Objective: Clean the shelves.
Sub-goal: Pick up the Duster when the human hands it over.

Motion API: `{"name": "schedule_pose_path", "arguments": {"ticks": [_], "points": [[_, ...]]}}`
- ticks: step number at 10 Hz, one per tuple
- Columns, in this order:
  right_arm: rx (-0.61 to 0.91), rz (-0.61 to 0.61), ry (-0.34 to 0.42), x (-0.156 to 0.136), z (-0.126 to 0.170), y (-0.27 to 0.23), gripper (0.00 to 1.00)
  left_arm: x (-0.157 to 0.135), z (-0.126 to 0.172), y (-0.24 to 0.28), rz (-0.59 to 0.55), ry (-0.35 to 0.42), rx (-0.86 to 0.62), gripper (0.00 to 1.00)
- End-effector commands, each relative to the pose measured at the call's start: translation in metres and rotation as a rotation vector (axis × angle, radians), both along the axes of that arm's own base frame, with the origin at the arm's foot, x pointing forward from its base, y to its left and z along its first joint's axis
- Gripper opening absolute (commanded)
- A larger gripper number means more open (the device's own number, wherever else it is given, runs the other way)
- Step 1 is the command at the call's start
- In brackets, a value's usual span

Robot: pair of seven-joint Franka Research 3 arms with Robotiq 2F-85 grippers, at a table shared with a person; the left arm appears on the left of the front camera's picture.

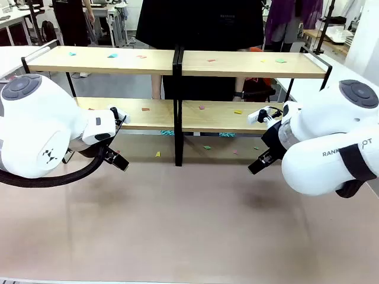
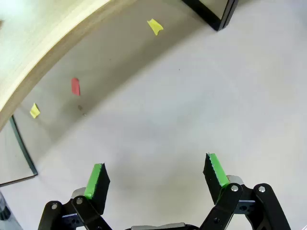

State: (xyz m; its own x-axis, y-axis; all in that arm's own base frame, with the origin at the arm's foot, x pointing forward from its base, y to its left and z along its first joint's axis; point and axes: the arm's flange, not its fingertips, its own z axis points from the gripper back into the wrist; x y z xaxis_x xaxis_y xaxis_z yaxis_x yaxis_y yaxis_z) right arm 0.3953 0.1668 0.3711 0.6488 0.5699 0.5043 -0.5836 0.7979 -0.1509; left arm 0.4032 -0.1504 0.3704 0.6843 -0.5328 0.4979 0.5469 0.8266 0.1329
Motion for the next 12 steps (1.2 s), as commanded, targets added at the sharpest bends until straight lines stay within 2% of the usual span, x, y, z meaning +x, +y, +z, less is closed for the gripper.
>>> {"name": "schedule_pose_path", "arguments": {"ticks": [1,11,12], "points": [[0.000,0.000,0.000,0.000,0.000,0.000,1.00,0.000,0.000,0.000,0.000,0.000,0.000,1.00],[0.000,0.000,0.000,0.000,0.000,0.000,1.00,0.000,0.000,0.000,0.000,0.000,0.000,1.00],[0.010,0.031,0.036,-0.012,0.020,-0.006,1.00,-0.010,0.026,0.001,-0.097,0.083,-0.008,1.00]]}}
